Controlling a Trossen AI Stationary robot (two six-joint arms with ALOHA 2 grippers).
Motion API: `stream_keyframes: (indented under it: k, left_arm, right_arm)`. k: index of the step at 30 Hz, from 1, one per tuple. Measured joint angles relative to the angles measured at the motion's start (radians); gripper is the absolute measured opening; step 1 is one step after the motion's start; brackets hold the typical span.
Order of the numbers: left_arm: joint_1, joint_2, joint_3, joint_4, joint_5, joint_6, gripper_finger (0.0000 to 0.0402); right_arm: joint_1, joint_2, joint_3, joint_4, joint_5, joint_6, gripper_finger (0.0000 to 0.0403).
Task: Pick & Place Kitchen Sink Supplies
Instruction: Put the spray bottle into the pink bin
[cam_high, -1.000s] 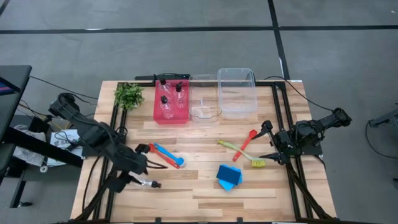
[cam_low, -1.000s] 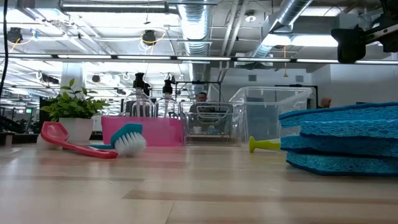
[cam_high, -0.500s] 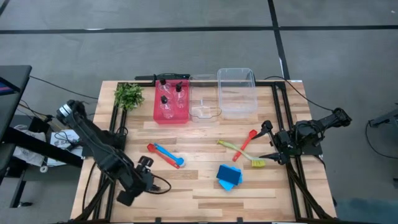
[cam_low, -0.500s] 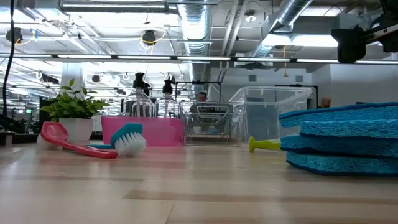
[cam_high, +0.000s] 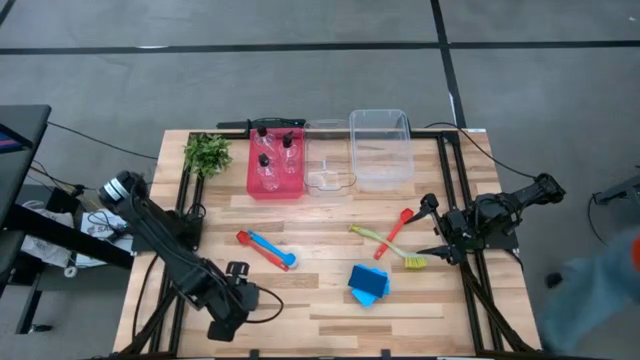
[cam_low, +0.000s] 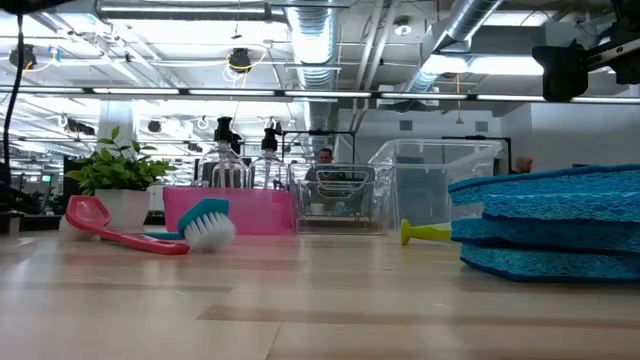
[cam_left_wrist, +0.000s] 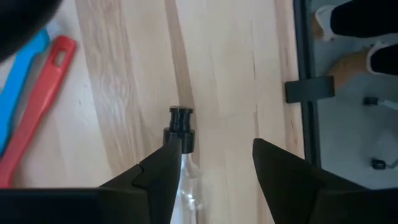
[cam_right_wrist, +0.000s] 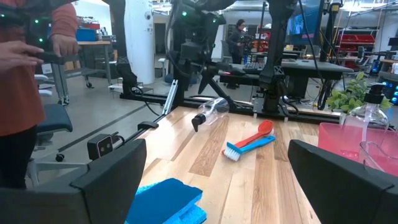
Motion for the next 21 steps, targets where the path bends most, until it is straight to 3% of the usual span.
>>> stream_keyframes:
  k: [10,21]
  left_arm:
    - [-0.005,0.061,-0.004,0.004,-0.026,-0.025,0.0257]
    - [-0.006,0.062,-0.070,0.037,-0.086,-0.047,0.0264]
  right_arm:
    - [0.000,0.000,0.000,0.000,0.000,0.000,0.0386]
    - [0.000,0.000,0.000,0.000,0.000,0.000,0.0386]
